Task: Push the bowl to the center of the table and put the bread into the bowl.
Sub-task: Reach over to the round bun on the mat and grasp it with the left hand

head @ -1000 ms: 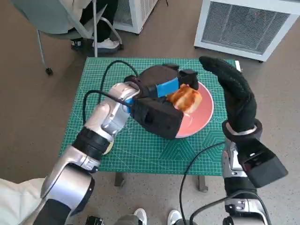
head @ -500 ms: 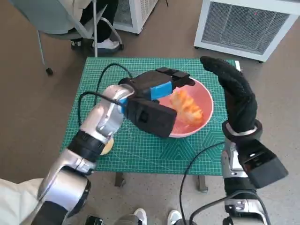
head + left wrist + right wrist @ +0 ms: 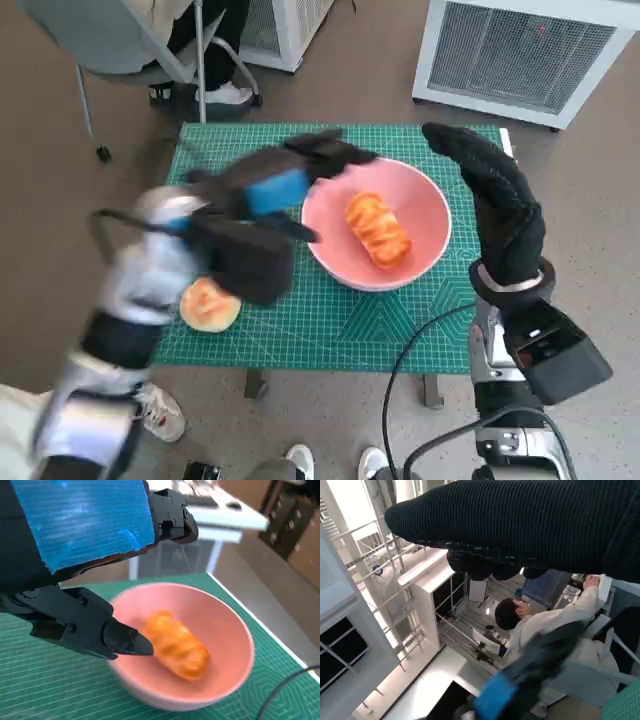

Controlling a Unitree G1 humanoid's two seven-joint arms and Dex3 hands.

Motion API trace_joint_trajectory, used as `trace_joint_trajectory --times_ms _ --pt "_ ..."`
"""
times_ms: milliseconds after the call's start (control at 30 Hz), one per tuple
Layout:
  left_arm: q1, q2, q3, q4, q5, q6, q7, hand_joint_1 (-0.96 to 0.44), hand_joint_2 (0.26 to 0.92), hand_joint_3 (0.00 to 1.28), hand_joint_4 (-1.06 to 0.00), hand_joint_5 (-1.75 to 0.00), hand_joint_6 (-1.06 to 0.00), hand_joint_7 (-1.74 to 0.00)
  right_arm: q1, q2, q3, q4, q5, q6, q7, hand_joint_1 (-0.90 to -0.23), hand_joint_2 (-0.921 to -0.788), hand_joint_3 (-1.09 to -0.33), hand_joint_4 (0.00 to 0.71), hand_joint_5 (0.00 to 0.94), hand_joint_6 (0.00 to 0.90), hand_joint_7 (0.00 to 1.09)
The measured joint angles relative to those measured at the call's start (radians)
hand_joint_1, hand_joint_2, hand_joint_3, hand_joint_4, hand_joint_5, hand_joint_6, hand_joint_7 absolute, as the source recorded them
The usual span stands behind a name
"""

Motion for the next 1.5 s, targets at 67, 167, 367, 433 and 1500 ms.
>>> trace_joint_trajectory --times_ms 67,167,367,433,1500 --pt "0.056 0.046 0.05 -0.055 -0.04 -0.014 -0.01 -0.13 0.837 0.0 -0.1 -0.01 -0.26 -0.12 0.001 0.002 0.001 -0.005 -0.001 0.002 0.0 -0.604 -0.921 -0.807 0.222 0.238 -0.001 0.75" --pt "0.13 0.106 0.113 -0.087 -0.076 -0.05 -0.012 -0.13 0.839 0.0 -0.12 -0.01 -0.28 -0.1 0.005 0.001 0.0 -0.01 -0.001 0.003 -0.001 -0.604 -0.921 -0.808 0.221 0.241 -0.001 0.75" --pt "0.269 0.202 0.203 -0.093 -0.093 -0.089 -0.003 -0.15 0.844 0.0 -0.14 -0.01 -0.31 -0.07 0.006 0.002 -0.001 -0.013 -0.008 0.003 -0.004 -0.598 -0.921 -0.809 0.218 0.248 -0.001 0.76" --pt "0.312 0.222 0.222 -0.103 -0.092 -0.09 0.001 -0.15 0.846 0.0 -0.14 -0.01 -0.31 -0.07 0.006 0.003 0.0 -0.013 -0.009 0.003 -0.006 -0.598 -0.921 -0.809 0.217 0.25 -0.001 0.76" --pt "0.507 0.236 0.115 -0.094 0.017 -0.052 0.035 -0.14 0.848 0.0 -0.16 0.0 -0.34 -0.02 0.002 0.002 -0.002 0.006 0.0 0.006 0.001 -0.59 -0.921 -0.813 0.202 0.276 -0.001 0.76"
